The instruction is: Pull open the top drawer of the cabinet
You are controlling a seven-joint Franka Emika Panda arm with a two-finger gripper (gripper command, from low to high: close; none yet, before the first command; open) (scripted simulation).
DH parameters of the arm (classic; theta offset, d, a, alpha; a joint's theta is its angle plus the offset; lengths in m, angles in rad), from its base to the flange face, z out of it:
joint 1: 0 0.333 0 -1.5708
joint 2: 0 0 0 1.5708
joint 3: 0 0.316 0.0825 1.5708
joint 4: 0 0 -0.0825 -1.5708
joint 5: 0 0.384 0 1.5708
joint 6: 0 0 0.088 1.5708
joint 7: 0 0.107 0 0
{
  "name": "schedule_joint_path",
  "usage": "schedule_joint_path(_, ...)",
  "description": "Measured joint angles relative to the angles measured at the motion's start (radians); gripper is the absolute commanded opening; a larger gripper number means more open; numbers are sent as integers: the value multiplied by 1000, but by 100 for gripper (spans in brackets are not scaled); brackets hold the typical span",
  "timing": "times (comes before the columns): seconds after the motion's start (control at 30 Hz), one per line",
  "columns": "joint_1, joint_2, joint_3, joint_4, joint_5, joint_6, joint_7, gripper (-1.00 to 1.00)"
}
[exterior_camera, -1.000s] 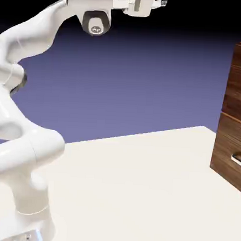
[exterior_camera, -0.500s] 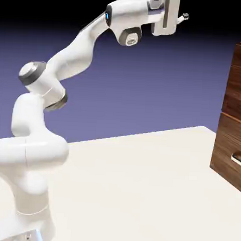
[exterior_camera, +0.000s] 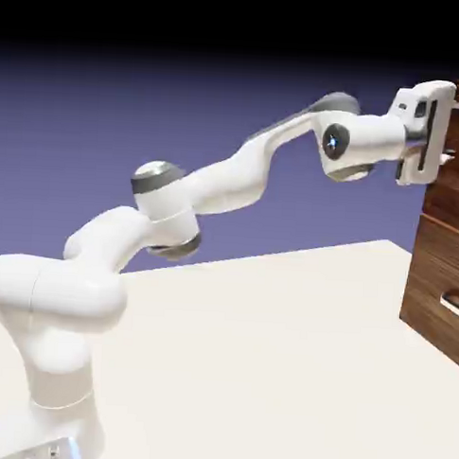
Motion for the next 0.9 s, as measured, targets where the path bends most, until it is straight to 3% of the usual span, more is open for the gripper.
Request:
schedule_joint_path(0.1,-40,-17,21,23,47,-10,-44,0)
schedule_joint_path(0.4,-224,4,15,349,20,128,30,0)
schedule_joint_path(0.43,-241,6,14,381,17,141,37,-100)
schedule_joint_path(0.5,-241,6,14,381,17,141,37,-100)
schedule_joint_path(0.9,1,-31,14,-54,52,-45,-46,-100)
